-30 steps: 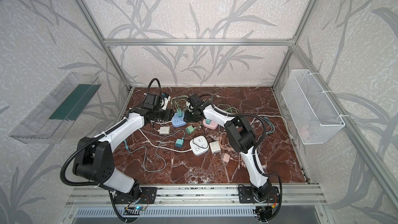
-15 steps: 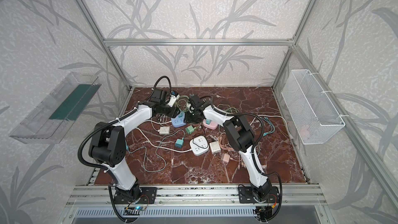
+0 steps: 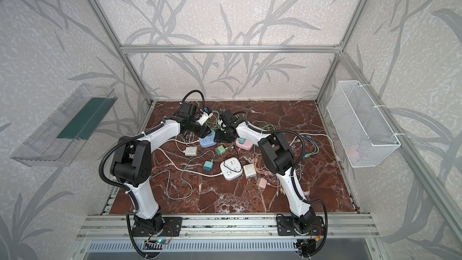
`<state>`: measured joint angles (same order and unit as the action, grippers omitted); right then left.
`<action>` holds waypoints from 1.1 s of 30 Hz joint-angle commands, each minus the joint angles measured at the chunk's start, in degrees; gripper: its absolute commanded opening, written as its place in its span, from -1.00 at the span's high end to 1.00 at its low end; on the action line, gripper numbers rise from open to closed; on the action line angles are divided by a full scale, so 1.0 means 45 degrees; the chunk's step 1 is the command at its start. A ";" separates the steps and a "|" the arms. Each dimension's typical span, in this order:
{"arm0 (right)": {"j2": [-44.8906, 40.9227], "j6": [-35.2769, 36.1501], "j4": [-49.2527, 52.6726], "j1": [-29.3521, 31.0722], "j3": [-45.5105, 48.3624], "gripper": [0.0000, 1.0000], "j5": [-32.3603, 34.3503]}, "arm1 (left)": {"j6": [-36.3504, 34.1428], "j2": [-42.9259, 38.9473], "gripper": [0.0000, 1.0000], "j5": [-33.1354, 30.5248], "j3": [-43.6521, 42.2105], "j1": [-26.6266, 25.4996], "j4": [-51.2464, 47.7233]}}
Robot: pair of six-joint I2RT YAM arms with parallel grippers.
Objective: Pull the plug off the socket
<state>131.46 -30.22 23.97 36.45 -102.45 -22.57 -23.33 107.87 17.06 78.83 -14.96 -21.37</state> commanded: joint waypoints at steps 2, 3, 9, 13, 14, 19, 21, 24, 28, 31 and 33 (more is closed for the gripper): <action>0.0254 -0.0060 0.0279 -0.0128 -0.0421 0.12 -0.0140 | -0.1822 0.0573 -0.31 0.0523 0.0781 0.0102 -0.0968; 0.0262 -0.0077 0.0297 -0.0144 -0.0435 0.12 -0.0151 | -0.1975 0.0650 -0.31 0.0543 0.0939 0.0115 -0.1260; 0.0351 -0.0063 0.0376 -0.0170 -0.0533 0.12 -0.0232 | -0.2359 0.0840 -0.31 0.0659 0.1025 0.0214 -0.1402; 0.0405 -0.0033 0.0404 -0.0179 -0.0638 0.12 -0.0242 | -0.2653 0.1056 -0.30 0.0959 0.1072 0.0219 -0.1392; 0.0408 -0.0042 0.0430 -0.0189 -0.0650 0.12 -0.0240 | -0.2673 0.1119 -0.29 0.0942 0.1132 0.0231 -0.1402; 0.0475 -0.0004 0.0511 -0.0228 -0.0709 0.11 -0.0219 | -0.3154 0.1539 -0.27 0.0837 0.1563 0.0234 -0.1723; 0.0503 0.0034 0.0584 -0.0247 -0.0723 0.11 -0.0221 | -0.3457 0.1722 -0.26 0.0618 0.1761 0.0237 -0.1859; 0.0510 0.0038 0.0631 -0.0293 -0.0739 0.12 -0.0143 | -0.3558 0.1933 -0.24 0.0426 0.2027 0.0258 -0.1981; 0.0658 -0.0020 0.0669 -0.0313 -0.1017 0.12 -0.0238 | -0.3591 0.2048 -0.19 0.0691 0.2185 0.0268 -0.1898; 0.0855 -0.0091 0.0729 -0.0321 -0.1376 0.12 -0.0390 | -0.3747 0.2159 -0.12 0.0836 0.2209 0.0258 -0.1988; 0.1005 -0.0184 0.0690 -0.0336 -0.1565 0.11 -0.0483 | -0.3819 0.2180 -0.07 0.0996 0.2209 0.0258 -0.2085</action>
<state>134.26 -30.44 26.04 35.18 -107.24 -23.35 -37.91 116.51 19.75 87.20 -14.09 -28.77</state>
